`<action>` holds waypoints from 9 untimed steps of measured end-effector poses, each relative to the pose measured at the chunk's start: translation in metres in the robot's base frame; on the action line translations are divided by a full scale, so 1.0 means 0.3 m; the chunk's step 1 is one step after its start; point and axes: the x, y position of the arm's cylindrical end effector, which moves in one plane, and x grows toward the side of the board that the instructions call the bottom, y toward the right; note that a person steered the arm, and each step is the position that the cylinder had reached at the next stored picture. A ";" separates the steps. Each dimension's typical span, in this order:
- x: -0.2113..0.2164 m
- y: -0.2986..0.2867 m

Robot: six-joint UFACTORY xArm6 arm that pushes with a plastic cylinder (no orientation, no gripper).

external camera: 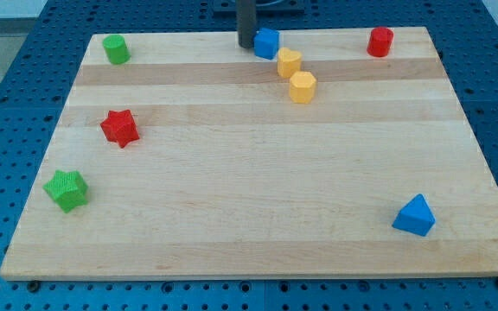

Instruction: Slide the green star towards the center left

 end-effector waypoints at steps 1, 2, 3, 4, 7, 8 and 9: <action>0.001 -0.052; 0.061 -0.198; 0.170 -0.292; 0.262 -0.278; 0.376 -0.242; 0.540 -0.206; 0.809 -0.088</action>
